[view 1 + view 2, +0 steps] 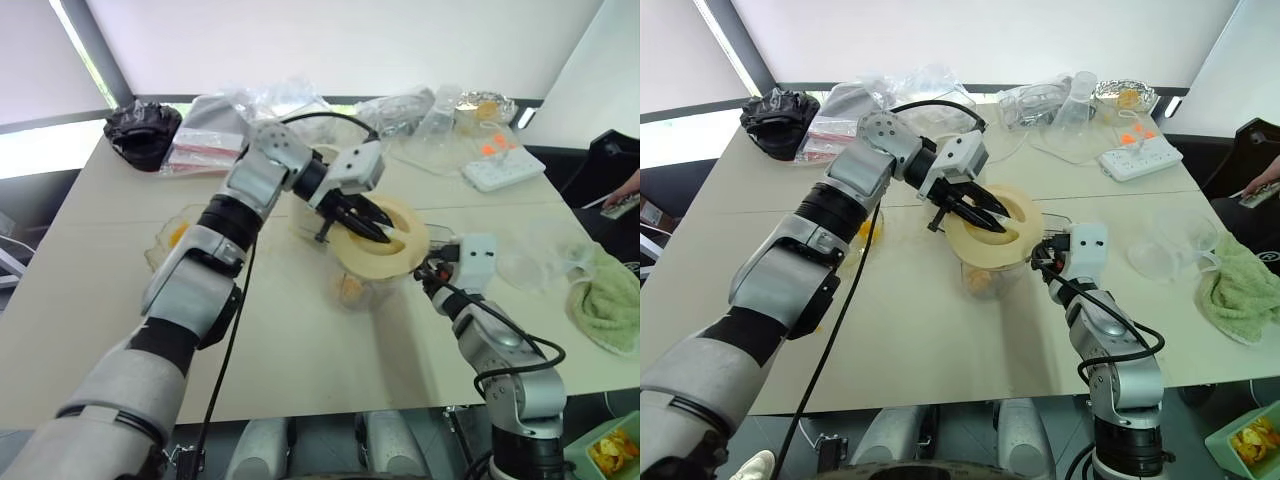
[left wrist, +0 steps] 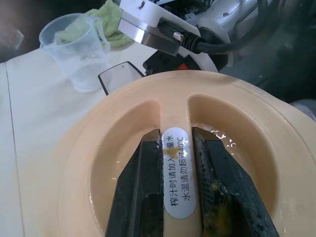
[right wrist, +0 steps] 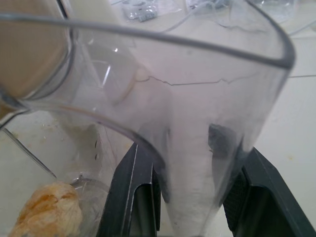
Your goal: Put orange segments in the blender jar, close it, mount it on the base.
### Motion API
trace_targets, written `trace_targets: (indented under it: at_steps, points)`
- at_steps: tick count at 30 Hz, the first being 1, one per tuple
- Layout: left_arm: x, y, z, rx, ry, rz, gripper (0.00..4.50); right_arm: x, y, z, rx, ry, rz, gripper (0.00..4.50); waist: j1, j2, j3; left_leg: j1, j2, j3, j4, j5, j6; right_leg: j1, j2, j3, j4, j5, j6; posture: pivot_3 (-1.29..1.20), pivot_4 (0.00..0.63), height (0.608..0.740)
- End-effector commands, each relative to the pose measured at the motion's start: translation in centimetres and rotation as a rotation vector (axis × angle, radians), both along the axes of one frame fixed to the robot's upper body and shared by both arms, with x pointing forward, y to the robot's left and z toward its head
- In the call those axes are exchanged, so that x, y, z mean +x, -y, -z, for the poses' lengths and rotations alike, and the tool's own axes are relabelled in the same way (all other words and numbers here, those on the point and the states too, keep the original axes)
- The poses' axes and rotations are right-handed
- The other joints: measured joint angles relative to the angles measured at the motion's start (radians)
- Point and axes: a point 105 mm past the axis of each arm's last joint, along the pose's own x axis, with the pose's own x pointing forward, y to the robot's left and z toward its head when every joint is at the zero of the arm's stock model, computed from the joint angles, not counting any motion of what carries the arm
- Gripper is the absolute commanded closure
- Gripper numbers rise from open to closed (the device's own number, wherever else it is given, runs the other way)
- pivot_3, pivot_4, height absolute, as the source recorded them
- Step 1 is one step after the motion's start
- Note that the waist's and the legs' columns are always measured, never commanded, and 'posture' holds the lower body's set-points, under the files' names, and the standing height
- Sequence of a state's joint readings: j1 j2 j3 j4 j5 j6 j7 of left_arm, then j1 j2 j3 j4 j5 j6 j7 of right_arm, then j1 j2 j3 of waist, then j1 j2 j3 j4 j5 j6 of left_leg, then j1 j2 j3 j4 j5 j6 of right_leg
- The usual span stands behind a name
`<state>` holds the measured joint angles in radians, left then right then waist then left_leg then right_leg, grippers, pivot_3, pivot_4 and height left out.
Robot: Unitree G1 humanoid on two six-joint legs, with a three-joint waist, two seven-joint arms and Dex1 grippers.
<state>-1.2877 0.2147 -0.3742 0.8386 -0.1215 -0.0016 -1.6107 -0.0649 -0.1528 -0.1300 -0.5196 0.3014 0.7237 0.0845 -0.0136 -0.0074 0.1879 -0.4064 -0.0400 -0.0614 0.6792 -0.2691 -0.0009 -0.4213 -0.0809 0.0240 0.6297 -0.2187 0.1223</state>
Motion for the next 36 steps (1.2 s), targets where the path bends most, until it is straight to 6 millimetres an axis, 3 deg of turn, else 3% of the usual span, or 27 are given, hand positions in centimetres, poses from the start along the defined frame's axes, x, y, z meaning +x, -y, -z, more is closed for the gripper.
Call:
trace_targets:
  at_steps: [1,5,12,26,36]
  points:
    - [0.1,-1.2,4.5,0.141,-0.093,-0.048,4.21,-1.0,-1.8,-6.0,0.087,0.259,-0.099,3.55,0.0,0.0,0.0,0.0,0.0,0.0,0.0,0.0,0.0,0.0,0.0,0.0,0.0,0.0,0.0,0.0,0.15,0.74]
    - [0.4,-1.5,5.1,0.175,-0.079,-0.088,4.21,-0.8,-2.2,-6.0,0.043,0.256,-0.106,3.55,0.0,0.0,0.0,0.0,0.0,0.0,0.0,0.0,0.0,0.0,0.0,0.0,0.0,0.0,0.0,0.0,0.15,0.74]
    - [2.3,-2.2,6.0,0.182,-0.071,-0.351,4.21,-0.3,-2.6,-6.5,-0.002,0.28,-0.106,3.55,0.004,0.0,0.0,0.0,0.0,-0.001,0.0,0.0,0.0,0.001,0.0,0.0,0.0,0.0,0.0,0.0,0.15,0.74]
    - [3.4,-5.1,7.9,0.265,-0.154,-0.843,4.21,0.2,-3.3,-6.9,-0.003,0.3,-0.122,3.55,0.001,0.0,0.0,0.015,0.002,-0.002,-0.003,0.0,0.0,0.016,-0.001,-0.001,-0.003,-0.004,-0.002,0.0,0.15,0.74]
    - [3.4,-5.5,7.1,0.209,-0.191,-0.957,4.21,0.8,-3.8,-7.2,-0.016,0.308,-0.161,3.55,-0.003,0.0,0.0,0.016,0.002,-0.002,-0.005,0.0,0.0,0.015,-0.001,0.0,-0.003,-0.004,-0.002,0.0,0.15,0.74]
